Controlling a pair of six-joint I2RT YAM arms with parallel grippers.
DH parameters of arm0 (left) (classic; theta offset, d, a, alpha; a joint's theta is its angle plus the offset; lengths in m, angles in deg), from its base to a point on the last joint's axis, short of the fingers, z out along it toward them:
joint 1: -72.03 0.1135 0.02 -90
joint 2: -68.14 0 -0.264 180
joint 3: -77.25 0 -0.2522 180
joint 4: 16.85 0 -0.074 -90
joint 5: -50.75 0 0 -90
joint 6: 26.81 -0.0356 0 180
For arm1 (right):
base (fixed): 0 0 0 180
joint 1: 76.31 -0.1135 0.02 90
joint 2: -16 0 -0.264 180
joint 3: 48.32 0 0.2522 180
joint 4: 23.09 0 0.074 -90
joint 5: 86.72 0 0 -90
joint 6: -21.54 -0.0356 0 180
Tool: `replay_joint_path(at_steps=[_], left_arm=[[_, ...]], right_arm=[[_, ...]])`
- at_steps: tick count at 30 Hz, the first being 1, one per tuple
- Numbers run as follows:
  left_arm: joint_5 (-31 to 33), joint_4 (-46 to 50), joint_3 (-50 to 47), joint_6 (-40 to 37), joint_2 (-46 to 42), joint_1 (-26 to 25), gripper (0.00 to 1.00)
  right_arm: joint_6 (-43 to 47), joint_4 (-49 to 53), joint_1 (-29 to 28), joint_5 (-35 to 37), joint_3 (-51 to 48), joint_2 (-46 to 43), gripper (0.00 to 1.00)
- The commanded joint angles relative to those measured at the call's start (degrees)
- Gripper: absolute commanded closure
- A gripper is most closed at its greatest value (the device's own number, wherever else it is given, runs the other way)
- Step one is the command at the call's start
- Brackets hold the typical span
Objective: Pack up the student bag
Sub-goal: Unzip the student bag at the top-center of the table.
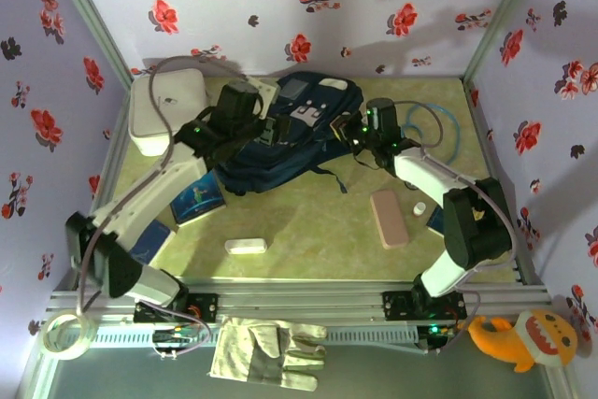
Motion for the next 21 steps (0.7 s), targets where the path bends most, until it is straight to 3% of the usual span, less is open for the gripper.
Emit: replay_joint_path(at_steps=[1, 7, 11, 15, 18, 21], left_arm=[[-8.1, -2.1, -6.07, 9.69, -2.82, -1.87, 0.39], [-17.11, -11.97, -13.81, 16.05, -0.52, -4.16, 0.5], [-17.51, -15.2, -14.63, 16.49, 3.96, -4.77, 0.56], [-13.96, -14.8, -13.36, 14.49, 7.74, -4.6, 0.59], [-4.92, -13.07, -11.71, 12.42, 9.79, -3.64, 0.6], [-1.6, -14.24, -10.97, 11.46, 10.86, -1.71, 0.57]], right_arm=[[-1.26, -0.6, -0.82, 4.32, 4.14, -3.32, 1.0], [-1.66, 0.06, -2.06, 6.75, 4.74, -4.46, 1.0], [-1.89, 1.38, -2.22, 7.03, 4.77, -5.12, 1.0], [-1.71, 3.68, -2.24, 7.89, 4.02, -6.82, 1.0], [-1.79, 7.18, -2.25, 10.47, 2.38, -9.46, 1.0], [-2.26, 10.34, -2.23, 12.6, 0.92, -11.73, 1.0]])
